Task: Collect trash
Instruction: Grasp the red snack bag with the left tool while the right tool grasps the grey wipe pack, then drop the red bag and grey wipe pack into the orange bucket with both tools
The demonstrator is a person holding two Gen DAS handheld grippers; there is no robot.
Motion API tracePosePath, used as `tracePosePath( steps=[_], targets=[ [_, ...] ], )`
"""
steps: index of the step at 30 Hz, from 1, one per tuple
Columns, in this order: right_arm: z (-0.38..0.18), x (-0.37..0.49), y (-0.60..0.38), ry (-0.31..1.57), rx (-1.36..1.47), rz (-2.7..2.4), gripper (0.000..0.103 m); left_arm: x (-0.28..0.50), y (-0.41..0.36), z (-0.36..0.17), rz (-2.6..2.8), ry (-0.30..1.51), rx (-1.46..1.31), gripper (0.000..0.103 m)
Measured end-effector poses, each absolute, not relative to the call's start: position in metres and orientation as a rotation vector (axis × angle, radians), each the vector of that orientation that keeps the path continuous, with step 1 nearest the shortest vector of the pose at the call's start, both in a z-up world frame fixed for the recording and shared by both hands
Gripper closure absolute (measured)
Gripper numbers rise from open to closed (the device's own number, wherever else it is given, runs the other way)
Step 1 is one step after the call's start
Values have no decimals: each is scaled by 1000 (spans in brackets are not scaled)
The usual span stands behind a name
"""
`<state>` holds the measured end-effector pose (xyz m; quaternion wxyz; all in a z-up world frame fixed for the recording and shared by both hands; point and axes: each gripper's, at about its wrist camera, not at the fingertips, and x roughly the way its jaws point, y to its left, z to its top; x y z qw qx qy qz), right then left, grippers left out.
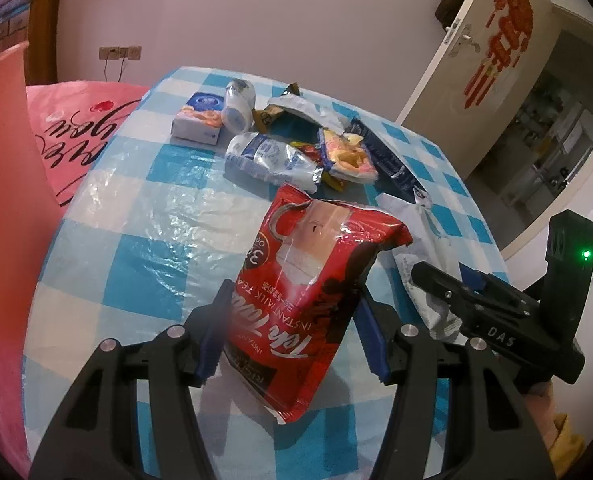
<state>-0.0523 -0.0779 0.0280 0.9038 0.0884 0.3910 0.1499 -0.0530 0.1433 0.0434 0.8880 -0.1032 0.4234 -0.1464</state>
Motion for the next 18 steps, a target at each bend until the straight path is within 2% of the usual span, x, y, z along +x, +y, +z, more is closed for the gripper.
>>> tracePosePath(
  steps=[7,18],
  targets=[
    [59,-60,-76,775,220,348,39,-64,149,63,-316,825,-216,44],
    [122,-51,-33,742,273,511,39,-85,194,133,-277,656,-245,44]
  ],
)
